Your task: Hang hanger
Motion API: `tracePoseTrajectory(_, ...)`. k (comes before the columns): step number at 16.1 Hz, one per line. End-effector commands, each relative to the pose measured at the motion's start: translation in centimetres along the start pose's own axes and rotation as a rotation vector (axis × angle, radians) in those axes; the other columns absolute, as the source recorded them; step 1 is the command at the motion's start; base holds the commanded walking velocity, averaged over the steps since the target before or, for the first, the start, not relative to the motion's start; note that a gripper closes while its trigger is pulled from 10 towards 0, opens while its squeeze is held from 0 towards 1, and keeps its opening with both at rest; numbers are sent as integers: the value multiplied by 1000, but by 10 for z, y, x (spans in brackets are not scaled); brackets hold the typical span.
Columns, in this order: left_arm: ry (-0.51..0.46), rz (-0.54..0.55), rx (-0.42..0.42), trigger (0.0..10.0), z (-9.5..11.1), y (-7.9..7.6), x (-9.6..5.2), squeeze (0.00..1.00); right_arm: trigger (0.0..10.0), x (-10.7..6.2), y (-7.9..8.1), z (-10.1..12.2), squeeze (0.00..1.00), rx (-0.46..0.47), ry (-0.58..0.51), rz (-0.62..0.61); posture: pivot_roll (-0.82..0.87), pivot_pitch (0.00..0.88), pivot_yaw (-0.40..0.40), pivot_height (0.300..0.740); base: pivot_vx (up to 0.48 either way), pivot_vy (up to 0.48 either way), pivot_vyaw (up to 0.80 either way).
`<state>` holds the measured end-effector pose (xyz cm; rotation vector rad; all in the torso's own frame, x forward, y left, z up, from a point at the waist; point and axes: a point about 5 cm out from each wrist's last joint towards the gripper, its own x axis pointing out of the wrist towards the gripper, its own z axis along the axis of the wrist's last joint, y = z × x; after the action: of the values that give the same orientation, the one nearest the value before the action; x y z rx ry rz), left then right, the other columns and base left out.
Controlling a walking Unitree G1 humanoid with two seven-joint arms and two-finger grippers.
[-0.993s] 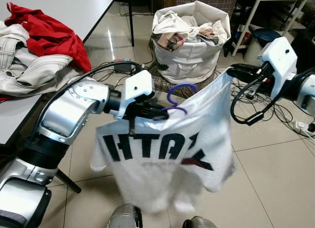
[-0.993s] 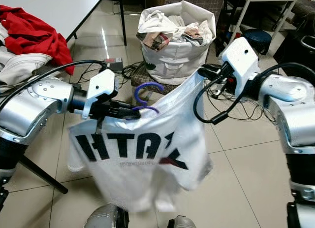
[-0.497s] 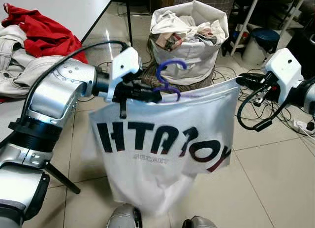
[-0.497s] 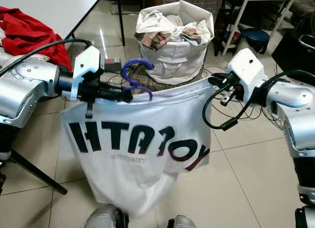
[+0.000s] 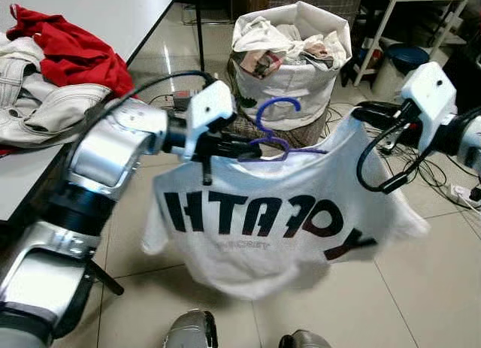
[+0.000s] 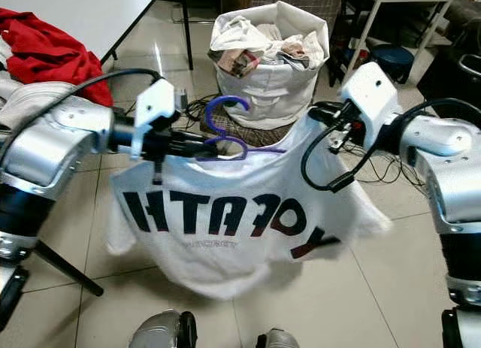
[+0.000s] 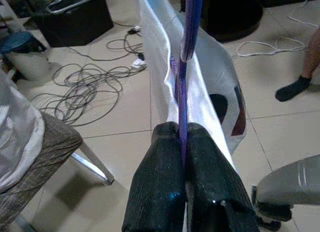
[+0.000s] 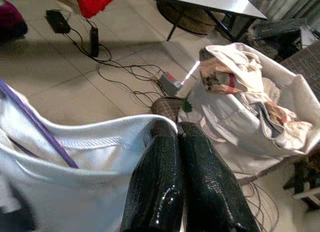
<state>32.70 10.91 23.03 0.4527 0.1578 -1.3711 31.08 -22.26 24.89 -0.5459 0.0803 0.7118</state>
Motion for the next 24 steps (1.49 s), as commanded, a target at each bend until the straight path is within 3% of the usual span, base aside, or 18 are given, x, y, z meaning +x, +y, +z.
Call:
tracePoseTrajectory(1,0,-43,28,0,6,-4,5,0,0,1,0,11,0,-21,-31,12,-85,47,-7,740,0,0,0)
tracePoseTrajectory(4,-13,-191,35,0,9,-22,14,0,0,2,-3,12,0,-31,-28,5,-87,47,-6,740,0,0,0)
tracePoseTrajectory(6,-11,-225,34,0,8,-29,19,0,0,2,-4,14,0,-32,-31,2,-87,47,-5,740,0,0,0)
tracePoseTrajectory(8,-13,-130,22,0,8,-23,29,0,0,4,-1,16,0,-28,-39,18,-82,49,-6,740,0,0,0)
tracePoseTrajectory(11,28,157,-35,0,2,4,36,0,0,6,6,17,0,-26,-42,53,-85,52,-3,740,0,0,0)
tracePoseTrajectory(18,12,52,-36,0,6,-6,33,0,0,5,5,17,0,-25,-41,44,-79,47,0,740,0,0,0)
tracePoseTrajectory(20,36,-25,-33,0,2,-17,36,0,0,6,3,24,0,-19,-79,38,-78,44,2,740,0,0,0)
tracePoseTrajectory(24,4,101,-74,0,7,-3,35,0,0,5,16,25,0,-15,-82,88,-81,38,-1,740,0,0,0)
